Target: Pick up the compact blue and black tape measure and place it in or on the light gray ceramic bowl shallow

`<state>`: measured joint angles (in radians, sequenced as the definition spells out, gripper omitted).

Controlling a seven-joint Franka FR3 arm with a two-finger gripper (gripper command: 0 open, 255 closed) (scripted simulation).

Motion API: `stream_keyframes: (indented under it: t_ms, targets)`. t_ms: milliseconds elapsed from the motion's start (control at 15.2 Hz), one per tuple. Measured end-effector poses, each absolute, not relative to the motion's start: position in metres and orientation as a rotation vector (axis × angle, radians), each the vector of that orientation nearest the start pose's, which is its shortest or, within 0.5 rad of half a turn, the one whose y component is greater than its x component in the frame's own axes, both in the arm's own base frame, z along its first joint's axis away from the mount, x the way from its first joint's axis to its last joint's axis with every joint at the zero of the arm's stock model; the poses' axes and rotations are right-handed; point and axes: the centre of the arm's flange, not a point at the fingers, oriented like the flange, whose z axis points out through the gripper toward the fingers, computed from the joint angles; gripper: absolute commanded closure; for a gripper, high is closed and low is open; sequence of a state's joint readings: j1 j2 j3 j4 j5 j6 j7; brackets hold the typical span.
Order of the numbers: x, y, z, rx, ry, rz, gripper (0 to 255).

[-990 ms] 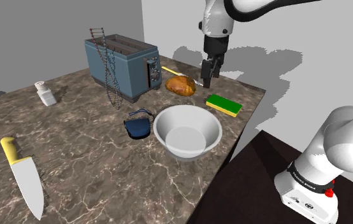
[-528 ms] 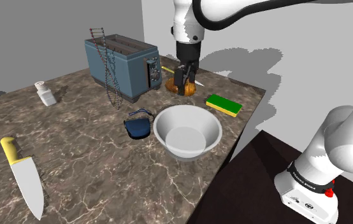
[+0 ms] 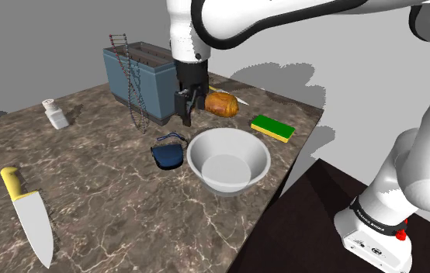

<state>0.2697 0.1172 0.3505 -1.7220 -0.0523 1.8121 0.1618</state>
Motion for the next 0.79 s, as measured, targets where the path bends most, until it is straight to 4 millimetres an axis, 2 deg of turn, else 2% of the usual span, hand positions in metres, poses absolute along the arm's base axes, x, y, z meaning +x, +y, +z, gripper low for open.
stream_keyframes:
  t_ms: [264, 396, 528, 792]
  targets:
    - [0.503, 0.384, 0.502, -3.049, -0.801, -0.002, 0]
    - [0.508, 0.402, 0.500, -3.039, -0.828, -0.010, 0]
    - [0.510, 0.410, 0.492, -3.037, -0.834, -0.013, 0]
    - [0.512, 0.412, 0.472, -3.036, -0.837, -0.014, 0]
